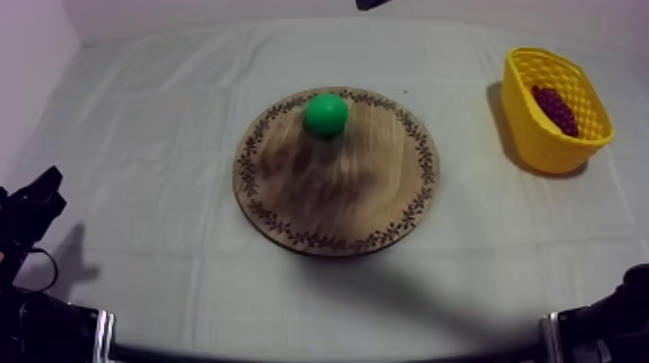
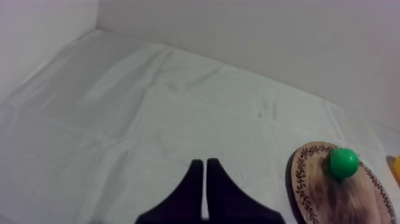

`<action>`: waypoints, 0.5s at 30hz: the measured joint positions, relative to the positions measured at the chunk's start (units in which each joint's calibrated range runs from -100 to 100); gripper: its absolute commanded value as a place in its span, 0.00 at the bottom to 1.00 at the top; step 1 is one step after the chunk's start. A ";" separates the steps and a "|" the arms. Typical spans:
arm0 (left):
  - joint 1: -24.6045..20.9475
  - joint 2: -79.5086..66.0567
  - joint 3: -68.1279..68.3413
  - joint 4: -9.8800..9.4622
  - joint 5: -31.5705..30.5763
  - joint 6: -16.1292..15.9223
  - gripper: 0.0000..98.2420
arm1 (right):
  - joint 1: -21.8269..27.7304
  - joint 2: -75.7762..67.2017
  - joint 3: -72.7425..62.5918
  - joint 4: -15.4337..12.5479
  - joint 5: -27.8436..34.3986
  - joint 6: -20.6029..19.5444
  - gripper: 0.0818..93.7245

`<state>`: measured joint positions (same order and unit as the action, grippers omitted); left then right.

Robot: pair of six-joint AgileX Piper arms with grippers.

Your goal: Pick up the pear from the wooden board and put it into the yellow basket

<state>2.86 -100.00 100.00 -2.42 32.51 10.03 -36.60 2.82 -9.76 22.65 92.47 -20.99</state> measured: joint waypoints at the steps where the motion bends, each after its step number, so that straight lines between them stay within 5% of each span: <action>1: 0.00 0.00 0.00 0.00 0.00 0.00 0.00 | 0.07 1.24 -1.13 0.31 0.55 -0.43 0.00; 15: 0.00 0.00 0.00 0.00 0.00 0.00 0.00 | 1.08 13.07 -9.50 1.81 4.95 -3.32 0.00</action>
<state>2.86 -100.00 100.00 -2.42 32.51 10.03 -35.52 15.90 -19.26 24.46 97.42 -24.31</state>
